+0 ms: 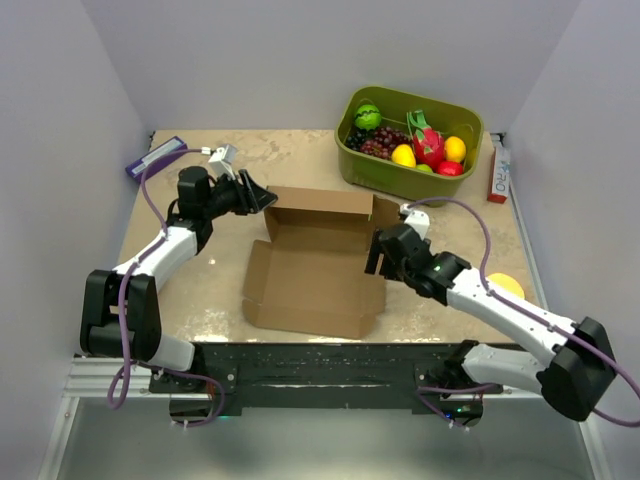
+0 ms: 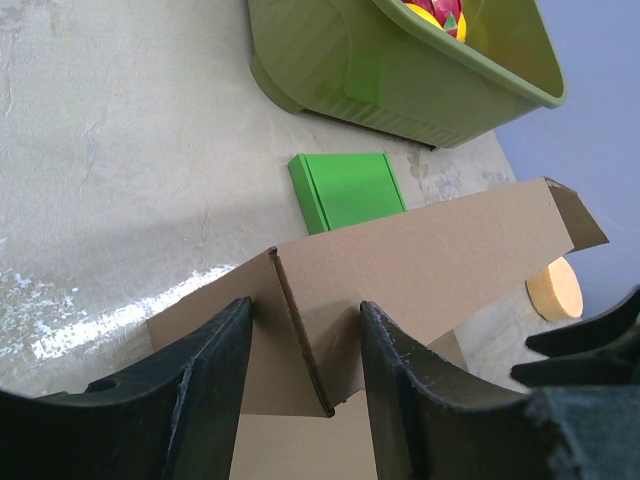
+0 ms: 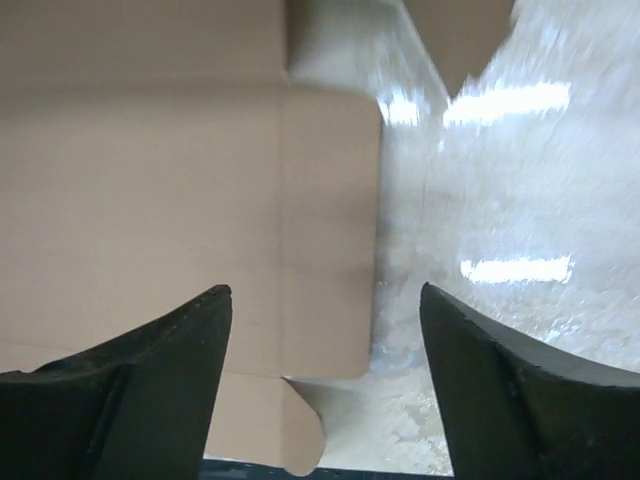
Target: Fold the paper box
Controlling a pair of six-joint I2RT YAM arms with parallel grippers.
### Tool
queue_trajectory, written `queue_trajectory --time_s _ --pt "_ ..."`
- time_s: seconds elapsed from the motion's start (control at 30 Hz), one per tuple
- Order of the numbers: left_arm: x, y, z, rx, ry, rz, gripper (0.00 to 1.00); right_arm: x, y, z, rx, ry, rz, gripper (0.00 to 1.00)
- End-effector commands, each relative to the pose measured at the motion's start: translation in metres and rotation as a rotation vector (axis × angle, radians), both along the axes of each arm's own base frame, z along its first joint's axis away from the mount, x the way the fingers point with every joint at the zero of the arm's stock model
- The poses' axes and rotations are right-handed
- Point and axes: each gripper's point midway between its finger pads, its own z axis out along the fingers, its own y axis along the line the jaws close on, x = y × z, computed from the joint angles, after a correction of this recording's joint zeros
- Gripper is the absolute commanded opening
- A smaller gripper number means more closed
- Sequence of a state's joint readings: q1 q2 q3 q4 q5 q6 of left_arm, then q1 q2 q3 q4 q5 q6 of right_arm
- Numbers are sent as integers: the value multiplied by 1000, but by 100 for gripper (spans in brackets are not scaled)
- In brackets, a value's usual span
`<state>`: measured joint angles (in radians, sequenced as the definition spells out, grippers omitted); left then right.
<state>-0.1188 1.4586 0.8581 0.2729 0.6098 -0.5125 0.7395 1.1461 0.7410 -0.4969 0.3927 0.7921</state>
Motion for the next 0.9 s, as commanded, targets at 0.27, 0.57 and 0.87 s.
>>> queue_trajectory --time_s 0.27,0.57,0.87 --pt "-4 -1 -5 7 8 -13 51 64 -55 61 -101 -181 -103 84" --pt "-4 -2 -6 4 13 -14 50 87 -52 53 -136 -207 -30 62" --pt "-4 -4 -6 11 5 -16 49 83 -33 75 -64 -224 70 8"
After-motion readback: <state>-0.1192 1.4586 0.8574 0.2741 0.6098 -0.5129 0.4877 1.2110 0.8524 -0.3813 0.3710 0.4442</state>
